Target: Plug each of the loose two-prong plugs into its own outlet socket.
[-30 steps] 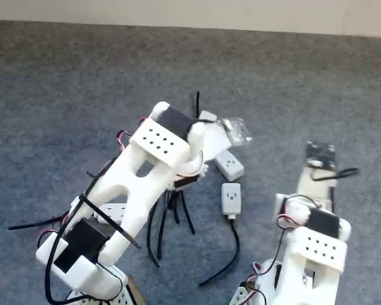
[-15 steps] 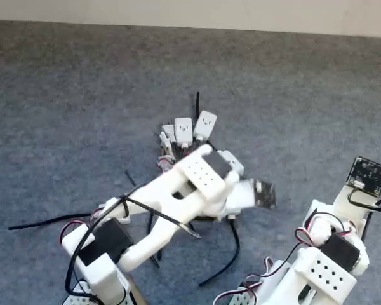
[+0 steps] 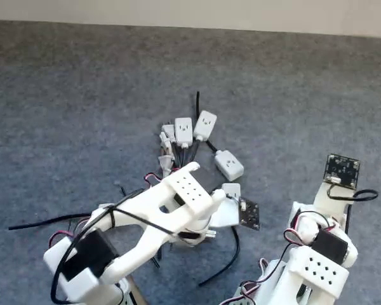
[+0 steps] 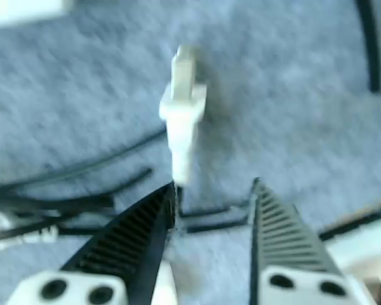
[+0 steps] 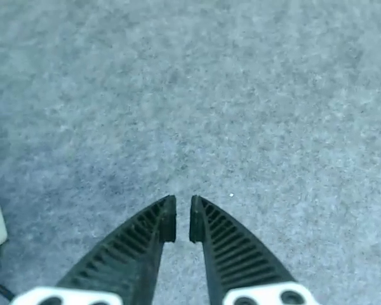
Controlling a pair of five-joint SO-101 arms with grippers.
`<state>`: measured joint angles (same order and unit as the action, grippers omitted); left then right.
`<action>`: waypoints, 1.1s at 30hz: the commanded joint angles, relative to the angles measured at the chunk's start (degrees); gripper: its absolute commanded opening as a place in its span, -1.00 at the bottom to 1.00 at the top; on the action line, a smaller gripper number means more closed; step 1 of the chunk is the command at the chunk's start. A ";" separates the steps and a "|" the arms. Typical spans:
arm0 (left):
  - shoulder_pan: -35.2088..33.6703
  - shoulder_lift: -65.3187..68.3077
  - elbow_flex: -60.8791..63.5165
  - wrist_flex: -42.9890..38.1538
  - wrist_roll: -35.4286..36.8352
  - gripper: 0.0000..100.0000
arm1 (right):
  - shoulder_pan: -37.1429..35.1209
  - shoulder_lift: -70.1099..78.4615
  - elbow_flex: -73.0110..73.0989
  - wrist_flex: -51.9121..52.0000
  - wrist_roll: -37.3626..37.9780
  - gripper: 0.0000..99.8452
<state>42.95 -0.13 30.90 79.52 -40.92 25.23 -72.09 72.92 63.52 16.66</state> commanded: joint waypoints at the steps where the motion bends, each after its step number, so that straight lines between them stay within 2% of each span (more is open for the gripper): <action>1: -0.22 -6.11 -3.30 7.65 -0.18 -0.57 | -3.12 -0.75 -0.66 1.71 0.79 -0.89; 5: -3.91 -12.09 -10.59 15.56 0.00 -0.60 | -7.52 -0.75 -0.75 3.82 2.55 -0.89; 7: -9.71 -14.55 -15.60 18.73 2.73 -0.64 | -10.33 -0.57 -1.63 4.18 2.64 -0.89; 11: -31.16 -15.43 -21.85 19.25 13.19 -0.74 | -17.19 7.60 -11.30 9.10 2.81 -0.89; 14: -45.58 -14.55 -20.26 19.16 14.15 -0.75 | -26.33 20.79 -21.76 12.26 4.31 -0.89; 16: -53.67 -15.25 -16.31 15.12 13.98 -0.75 | -33.54 30.11 -28.26 13.76 5.98 -0.89; 18: -60.53 -17.27 -11.03 7.12 13.54 -0.75 | -40.13 37.93 -33.63 14.20 6.07 -0.89; 21: -68.35 -21.05 -0.04 -3.16 8.26 -0.75 | -47.16 47.08 -39.43 14.20 6.33 -0.89; 24: -75.82 -24.48 11.21 -12.75 2.02 -0.74 | -53.49 51.82 -40.66 13.67 7.30 -0.89; 27: -83.74 -27.12 18.15 -22.77 -0.18 -0.65 | -60.26 52.53 -40.66 13.85 8.18 -0.89; 30: -89.27 -27.65 20.18 -27.52 -0.44 -0.59 | -62.73 52.53 -37.76 13.23 8.35 -0.89; 33: -93.41 -26.59 20.09 -29.98 -2.37 -0.58 | -62.73 52.53 -31.08 6.90 9.23 -0.89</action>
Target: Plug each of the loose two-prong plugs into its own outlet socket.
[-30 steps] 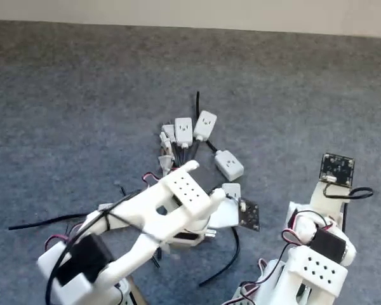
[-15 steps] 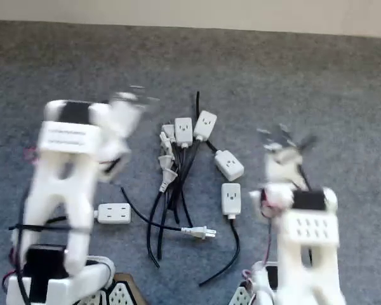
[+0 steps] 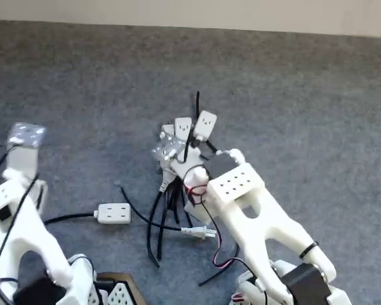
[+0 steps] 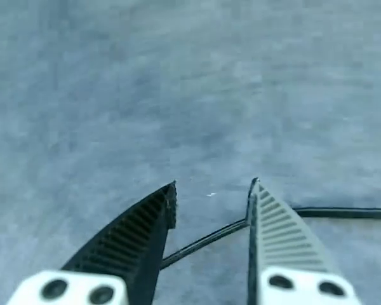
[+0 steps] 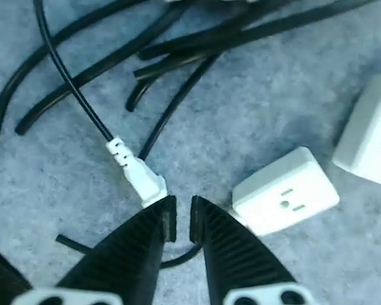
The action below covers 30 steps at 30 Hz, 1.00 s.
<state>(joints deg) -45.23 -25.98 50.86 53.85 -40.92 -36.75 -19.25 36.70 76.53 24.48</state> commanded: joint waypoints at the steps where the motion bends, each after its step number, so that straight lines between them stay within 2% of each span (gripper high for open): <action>1: -5.85 -0.22 0.13 -4.75 -3.16 -0.58 | -0.75 -0.31 7.16 -8.57 1.32 -0.89; 4: -6.29 1.45 0.31 -4.84 -3.69 -0.58 | -0.75 -0.31 11.47 -14.20 0.97 -0.89; 8: -6.46 3.21 0.40 -5.10 -3.69 -0.58 | -1.27 -0.31 11.82 -15.78 0.97 -0.89; 17: -6.46 4.97 0.40 -8.26 -3.69 -0.58 | -11.21 -0.40 11.56 -12.53 1.32 -0.88; 24: -6.46 4.97 0.48 -8.26 -3.69 -0.58 | -12.35 -0.40 4.97 -7.69 1.32 -0.59; 30: -6.46 4.97 0.48 -8.26 -3.69 -0.58 | -15.08 -0.13 6.81 -8.22 1.41 -0.57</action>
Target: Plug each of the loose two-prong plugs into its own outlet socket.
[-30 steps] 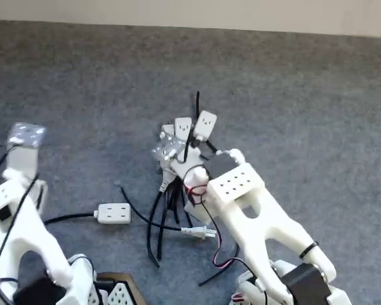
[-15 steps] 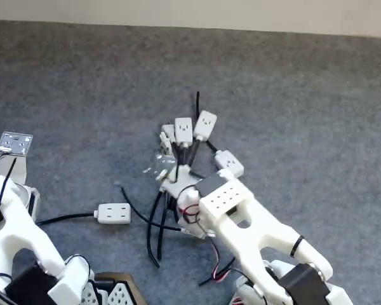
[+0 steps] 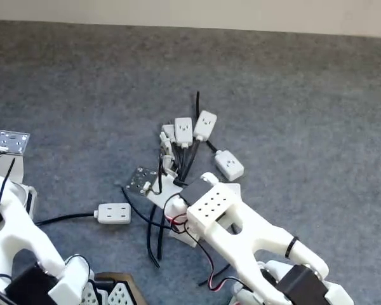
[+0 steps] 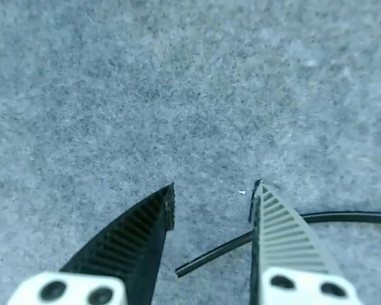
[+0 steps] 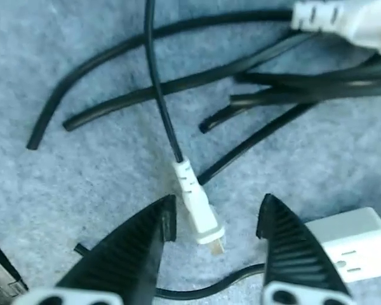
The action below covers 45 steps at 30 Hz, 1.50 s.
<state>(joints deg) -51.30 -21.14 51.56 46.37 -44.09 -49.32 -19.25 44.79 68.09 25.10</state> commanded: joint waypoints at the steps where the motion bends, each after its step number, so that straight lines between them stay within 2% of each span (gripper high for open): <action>1: -0.40 0.13 -0.22 -0.79 -0.53 -0.58 | -3.30 0.13 -1.19 -0.48 0.79 -0.57; 8: -0.40 0.13 -0.22 -0.70 -0.53 -0.58 | -4.35 0.31 4.53 -7.08 0.79 -0.57; 14: -0.40 0.13 -0.22 -0.70 -0.53 -0.58 | -4.18 0.31 6.73 -7.87 2.90 -0.57; 18: -0.40 0.13 -0.13 -0.70 -0.53 -0.58 | -0.92 0.48 6.73 -10.77 3.25 -0.57; 23: -0.22 0.04 1.36 -0.97 -0.62 -0.58 | 1.80 7.60 5.85 -11.74 4.57 -0.76; 26: -0.40 0.04 1.27 -0.97 -0.62 -0.58 | 1.71 12.35 3.74 -12.35 4.40 -0.87; 41: -0.04 0.04 1.27 -0.97 -0.62 -0.58 | 1.45 8.13 1.89 -11.91 4.57 -0.87; 45: -0.04 0.04 1.27 -0.97 -0.62 -0.58 | -2.68 6.90 2.24 -11.91 4.75 -0.87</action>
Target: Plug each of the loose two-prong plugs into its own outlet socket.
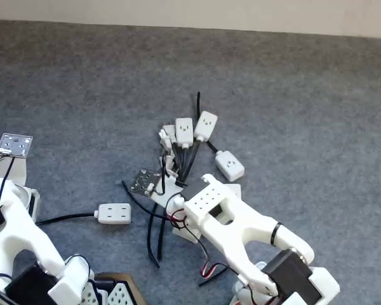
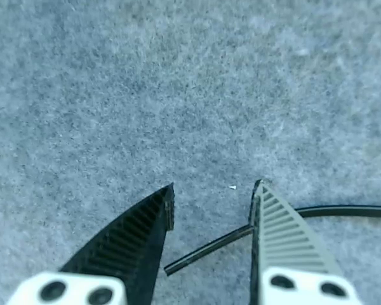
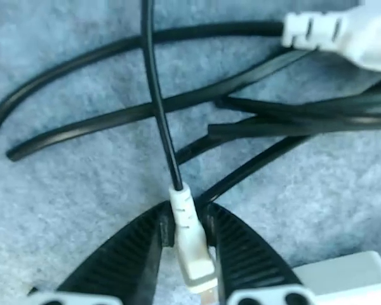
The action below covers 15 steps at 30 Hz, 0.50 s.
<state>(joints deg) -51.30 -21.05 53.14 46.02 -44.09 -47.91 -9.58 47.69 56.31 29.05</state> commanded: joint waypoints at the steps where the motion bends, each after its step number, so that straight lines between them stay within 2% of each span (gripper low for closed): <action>1: -0.04 -0.04 -0.31 -0.62 -0.62 -0.58 | -5.23 -2.86 -0.66 -0.13 0.70 -0.87; 9: 0.04 -0.04 -0.31 -0.62 -0.62 -0.58 | -6.46 -2.42 -0.66 -0.04 0.70 -0.53; 15: 0.04 -0.04 -0.31 -0.62 -0.62 -0.58 | -6.46 -2.42 -1.01 -0.04 0.79 -0.52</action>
<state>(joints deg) -51.30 -21.05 53.14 46.02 -44.09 -54.15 -10.11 47.87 56.75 29.14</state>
